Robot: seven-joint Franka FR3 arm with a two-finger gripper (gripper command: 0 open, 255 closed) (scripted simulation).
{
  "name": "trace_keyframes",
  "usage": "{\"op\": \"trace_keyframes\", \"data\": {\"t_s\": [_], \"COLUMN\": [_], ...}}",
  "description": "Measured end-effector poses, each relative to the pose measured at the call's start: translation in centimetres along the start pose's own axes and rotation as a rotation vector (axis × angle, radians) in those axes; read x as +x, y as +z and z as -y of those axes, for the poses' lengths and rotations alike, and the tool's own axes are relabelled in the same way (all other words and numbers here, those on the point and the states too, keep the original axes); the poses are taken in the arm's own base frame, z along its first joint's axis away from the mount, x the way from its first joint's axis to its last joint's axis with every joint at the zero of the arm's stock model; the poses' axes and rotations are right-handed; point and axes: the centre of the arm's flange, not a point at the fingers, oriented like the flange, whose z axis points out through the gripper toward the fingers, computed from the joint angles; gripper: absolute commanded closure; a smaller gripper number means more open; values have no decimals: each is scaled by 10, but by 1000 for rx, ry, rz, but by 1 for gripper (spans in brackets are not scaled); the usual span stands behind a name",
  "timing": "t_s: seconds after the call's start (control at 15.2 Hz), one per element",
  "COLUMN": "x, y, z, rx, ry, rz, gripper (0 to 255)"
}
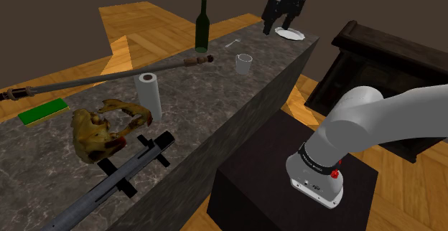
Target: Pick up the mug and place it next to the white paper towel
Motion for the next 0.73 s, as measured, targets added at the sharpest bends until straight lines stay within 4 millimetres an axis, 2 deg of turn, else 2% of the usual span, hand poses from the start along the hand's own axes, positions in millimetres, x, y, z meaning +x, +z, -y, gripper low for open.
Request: {"op": "trace_keyframes", "data": {"t_s": [0.2, 0.73], "x": [8, 67], "y": [12, 89], "z": [-6, -41], "rx": [0, -3], "ry": [0, -1], "rz": [1, 3], "gripper": [0, 0]}}
